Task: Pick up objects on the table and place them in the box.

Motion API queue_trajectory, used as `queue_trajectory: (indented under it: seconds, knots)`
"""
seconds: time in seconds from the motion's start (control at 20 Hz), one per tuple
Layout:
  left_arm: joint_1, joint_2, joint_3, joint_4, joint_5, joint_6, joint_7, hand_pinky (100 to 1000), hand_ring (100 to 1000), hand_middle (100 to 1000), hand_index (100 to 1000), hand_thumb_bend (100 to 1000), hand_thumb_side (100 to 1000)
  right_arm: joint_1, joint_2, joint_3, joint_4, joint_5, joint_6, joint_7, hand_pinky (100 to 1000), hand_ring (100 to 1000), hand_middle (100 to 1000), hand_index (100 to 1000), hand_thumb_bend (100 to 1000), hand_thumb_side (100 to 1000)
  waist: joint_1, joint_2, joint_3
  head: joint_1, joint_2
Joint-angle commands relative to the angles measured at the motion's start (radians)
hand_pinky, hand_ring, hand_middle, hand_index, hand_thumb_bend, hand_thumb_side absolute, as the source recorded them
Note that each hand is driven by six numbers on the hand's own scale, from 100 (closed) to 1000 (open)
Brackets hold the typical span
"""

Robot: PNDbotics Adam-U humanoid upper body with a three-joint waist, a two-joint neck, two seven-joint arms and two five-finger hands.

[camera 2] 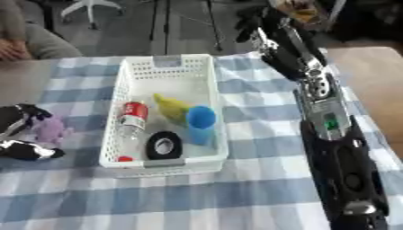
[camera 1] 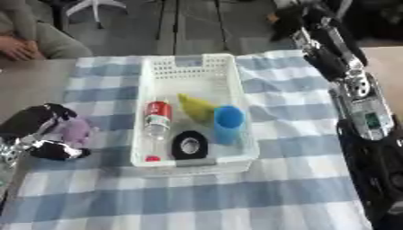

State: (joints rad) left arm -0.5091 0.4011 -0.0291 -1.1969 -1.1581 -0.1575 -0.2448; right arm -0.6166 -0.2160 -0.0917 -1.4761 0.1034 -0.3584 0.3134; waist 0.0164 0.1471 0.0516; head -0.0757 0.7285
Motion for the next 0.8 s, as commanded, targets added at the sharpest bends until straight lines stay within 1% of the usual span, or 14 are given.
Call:
queue_trajectory:
  seconds: [0.05,0.1,0.15,0.2,0.25,0.3,0.35,0.4,0.45,0.5,0.55,0.65,0.8]
  knots:
    - [-0.012,0.010,0.000,0.008,-0.011,0.000,0.020,498,570,624,781,658,456,-0.021,-0.015,0.000,-0.013,-0.001,-0.003,0.000,620,563,600,774,100,659,-0.014,-0.058,0.001,-0.002,-0.006]
    - [-0.013,0.010,0.000,0.013,-0.013,0.001,0.025,498,570,624,781,658,456,-0.021,-0.015,0.000,-0.013,-0.001,-0.003,0.000,620,563,600,774,100,659,-0.014,-0.058,0.001,-0.003,-0.007]
    - [-0.013,0.009,0.000,0.018,-0.015,0.001,0.029,471,547,595,757,562,436,-0.020,-0.015,-0.001,-0.013,-0.001,-0.003,0.000,621,563,600,774,100,660,-0.014,-0.058,0.001,-0.003,-0.007]
    - [-0.013,0.008,0.001,0.023,-0.017,0.003,0.034,450,536,584,745,528,425,-0.020,-0.015,-0.001,-0.013,-0.001,-0.003,0.000,621,563,600,774,100,660,-0.014,-0.058,0.001,-0.003,-0.007]
    - [-0.013,0.008,0.002,0.027,-0.020,0.004,0.040,412,516,560,720,464,412,-0.020,-0.015,-0.001,-0.012,-0.001,-0.003,0.000,621,563,600,774,100,660,-0.015,-0.058,0.001,-0.003,-0.007]
    - [-0.013,0.007,0.002,0.031,-0.022,0.006,0.046,412,516,560,720,464,412,-0.020,-0.016,-0.001,-0.012,-0.001,-0.003,-0.001,621,563,600,774,100,660,-0.015,-0.058,0.001,-0.003,-0.007]
    - [-0.014,0.008,0.004,0.032,-0.022,0.009,0.054,223,444,481,615,204,368,-0.021,-0.016,-0.001,-0.012,-0.001,-0.003,-0.001,621,564,601,775,100,658,-0.015,-0.058,0.001,-0.003,-0.007]
    - [-0.016,0.008,0.007,0.030,-0.020,0.015,0.069,202,436,474,605,182,365,-0.021,-0.016,-0.002,-0.013,-0.001,-0.003,-0.002,621,564,601,775,100,658,-0.015,-0.058,0.001,-0.003,-0.008]
    - [-0.018,0.007,0.010,0.026,-0.016,0.022,0.086,100,389,426,549,100,342,-0.021,-0.015,-0.002,-0.013,0.000,-0.003,-0.002,621,563,600,774,100,659,-0.015,-0.059,0.001,-0.003,-0.008]
    - [-0.018,0.006,0.014,0.019,-0.008,0.030,0.107,100,389,426,549,100,342,-0.020,-0.015,-0.002,-0.013,0.000,-0.003,-0.002,621,563,600,774,100,659,-0.015,-0.059,0.001,-0.003,-0.009]
    - [-0.020,0.006,0.017,0.013,0.000,0.037,0.125,100,367,399,526,100,321,-0.020,-0.015,-0.002,-0.013,0.000,-0.003,-0.002,621,563,600,774,100,661,-0.015,-0.059,0.001,-0.004,-0.009]
    - [-0.025,0.006,0.026,-0.018,0.028,0.052,0.165,100,357,387,520,100,313,-0.020,-0.016,-0.003,-0.012,0.000,-0.003,-0.003,622,564,601,775,100,658,-0.015,-0.059,0.001,-0.004,-0.008]
    - [-0.040,0.013,0.036,-0.108,0.078,0.065,0.204,100,344,371,520,100,304,-0.022,-0.016,-0.003,-0.012,0.000,-0.003,-0.005,622,564,601,775,100,656,-0.016,-0.059,0.001,-0.005,-0.008]
